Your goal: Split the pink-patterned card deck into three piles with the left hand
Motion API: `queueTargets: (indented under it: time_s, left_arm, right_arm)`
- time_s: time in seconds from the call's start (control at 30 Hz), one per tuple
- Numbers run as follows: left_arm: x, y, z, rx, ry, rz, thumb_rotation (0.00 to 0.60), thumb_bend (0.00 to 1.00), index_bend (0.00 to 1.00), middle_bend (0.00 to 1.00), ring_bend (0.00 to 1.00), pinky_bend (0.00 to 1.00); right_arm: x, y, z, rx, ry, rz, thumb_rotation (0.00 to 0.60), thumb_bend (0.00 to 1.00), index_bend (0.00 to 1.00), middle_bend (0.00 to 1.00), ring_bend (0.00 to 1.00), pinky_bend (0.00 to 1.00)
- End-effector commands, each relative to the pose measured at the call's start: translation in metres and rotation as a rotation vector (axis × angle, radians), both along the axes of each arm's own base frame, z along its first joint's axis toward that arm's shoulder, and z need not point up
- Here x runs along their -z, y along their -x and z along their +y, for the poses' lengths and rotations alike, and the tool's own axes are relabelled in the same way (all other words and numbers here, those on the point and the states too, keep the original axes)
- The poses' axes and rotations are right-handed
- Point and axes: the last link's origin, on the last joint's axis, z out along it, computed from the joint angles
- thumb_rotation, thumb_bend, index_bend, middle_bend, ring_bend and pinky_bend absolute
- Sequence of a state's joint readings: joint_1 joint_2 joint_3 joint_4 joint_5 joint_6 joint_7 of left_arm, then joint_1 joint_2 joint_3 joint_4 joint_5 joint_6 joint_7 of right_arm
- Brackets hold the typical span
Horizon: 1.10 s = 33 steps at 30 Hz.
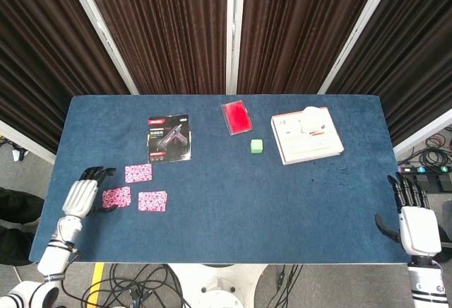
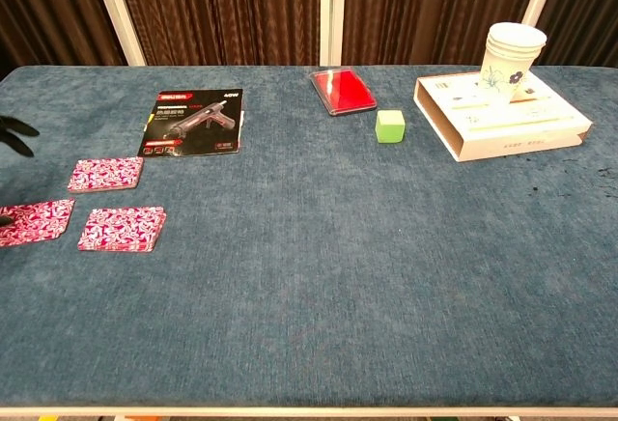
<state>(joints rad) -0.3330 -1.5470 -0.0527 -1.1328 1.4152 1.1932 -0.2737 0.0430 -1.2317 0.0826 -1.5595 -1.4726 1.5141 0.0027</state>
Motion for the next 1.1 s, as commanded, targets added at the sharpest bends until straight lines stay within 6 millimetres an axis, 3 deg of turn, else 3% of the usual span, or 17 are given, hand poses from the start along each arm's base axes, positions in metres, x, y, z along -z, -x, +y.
queueTargets:
  time_s: [0.03, 0.23, 0.47, 0.77, 0.9, 1.1]
  left_arm:
    - [-0.018, -0.010, 0.005, 0.028, -0.076, 0.024, 0.600, 0.07, 0.18, 0.24, 0.09, 0.10]
    - [-0.042, -0.016, 0.008, 0.071, -0.184, 0.162, 0.600, 0.08, 0.18, 0.22, 0.05, 0.10]
    - [-0.063, -0.005, 0.009, 0.021, -0.245, 0.252, 0.600, 0.08, 0.18, 0.20, 0.04, 0.10]
    - [-0.069, 0.015, -0.027, -0.069, -0.208, 0.274, 0.600, 0.08, 0.18, 0.20, 0.04, 0.10]
    - [-0.067, 0.016, -0.045, -0.087, -0.218, 0.270, 0.600, 0.08, 0.18, 0.20, 0.04, 0.10]
    - [-0.072, 0.012, -0.050, -0.078, -0.256, 0.250, 0.600, 0.08, 0.18, 0.20, 0.04, 0.10]
  right_arm:
    - [-0.002, -0.001, 0.000, -0.007, 0.008, -0.009, 0.600, 0.23, 0.00, 0.00, 0.00, 0.00]
    - [-0.004, -0.003, 0.000, -0.034, 0.033, -0.026, 0.600, 0.23, 0.00, 0.00, 0.00, 0.00]
    - [-0.003, -0.002, 0.000, -0.038, 0.032, -0.015, 0.600, 0.23, 0.00, 0.00, 0.00, 0.00]
    - [-0.002, -0.003, 0.001, -0.039, 0.025, -0.008, 0.600, 0.23, 0.00, 0.00, 0.00, 0.00]
    - [-0.001, -0.003, 0.001, -0.041, 0.019, -0.008, 0.600, 0.23, 0.00, 0.00, 0.00, 0.00]
    - [0.000, -0.003, 0.003, -0.044, 0.020, -0.006, 0.600, 0.23, 0.00, 0.00, 0.00, 0.00]
